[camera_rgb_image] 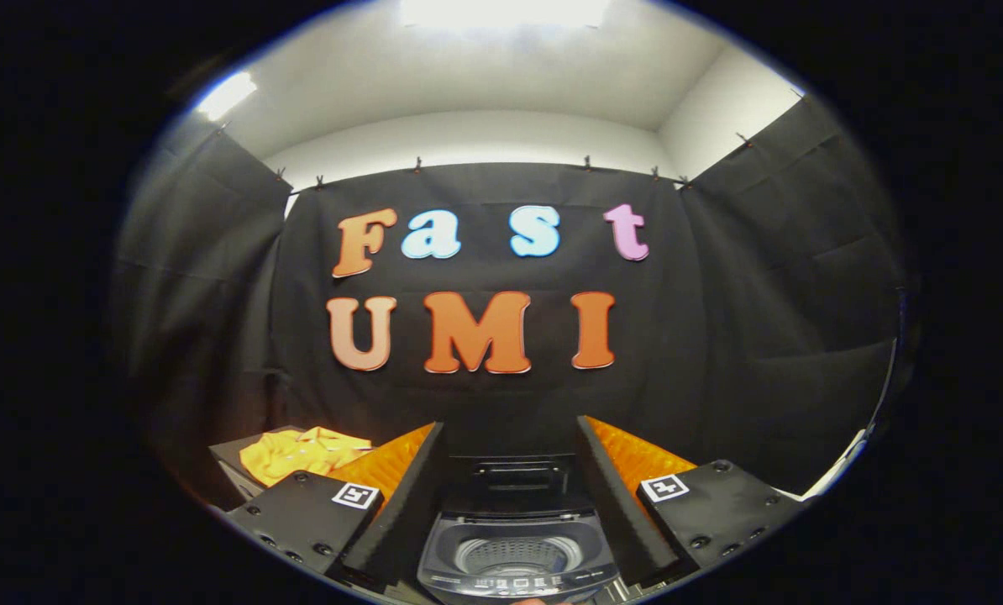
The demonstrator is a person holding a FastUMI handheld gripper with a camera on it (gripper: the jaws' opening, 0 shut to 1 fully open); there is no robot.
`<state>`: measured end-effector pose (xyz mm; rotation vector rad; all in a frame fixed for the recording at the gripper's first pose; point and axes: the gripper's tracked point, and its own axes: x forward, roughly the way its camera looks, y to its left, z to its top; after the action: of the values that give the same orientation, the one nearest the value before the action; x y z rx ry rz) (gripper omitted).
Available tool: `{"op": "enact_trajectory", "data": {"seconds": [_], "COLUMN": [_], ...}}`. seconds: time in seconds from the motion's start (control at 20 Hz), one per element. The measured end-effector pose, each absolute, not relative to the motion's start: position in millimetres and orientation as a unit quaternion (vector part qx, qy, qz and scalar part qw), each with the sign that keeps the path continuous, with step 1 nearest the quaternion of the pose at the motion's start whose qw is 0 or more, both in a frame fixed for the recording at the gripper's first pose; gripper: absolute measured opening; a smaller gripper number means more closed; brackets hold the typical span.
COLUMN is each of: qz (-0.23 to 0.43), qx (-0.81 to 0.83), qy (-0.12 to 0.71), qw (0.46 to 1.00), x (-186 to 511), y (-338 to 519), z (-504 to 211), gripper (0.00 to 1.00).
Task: Put the clothes into the washing machine and then close the washing machine lid.
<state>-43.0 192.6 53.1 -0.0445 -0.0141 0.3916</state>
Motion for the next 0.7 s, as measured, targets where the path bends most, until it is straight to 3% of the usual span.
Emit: {"op": "enact_trajectory", "data": {"seconds": [0.3,0.7], "qz": [0.324,0.402], "qx": [-0.012,-0.043], "qy": [0.023,0.1], "qw": [0.946,0.909], "x": [-43.6,-37.2], "y": [341.7,500.9], "z": [66.6,28.5], "gripper": [0.97,0.98]}}
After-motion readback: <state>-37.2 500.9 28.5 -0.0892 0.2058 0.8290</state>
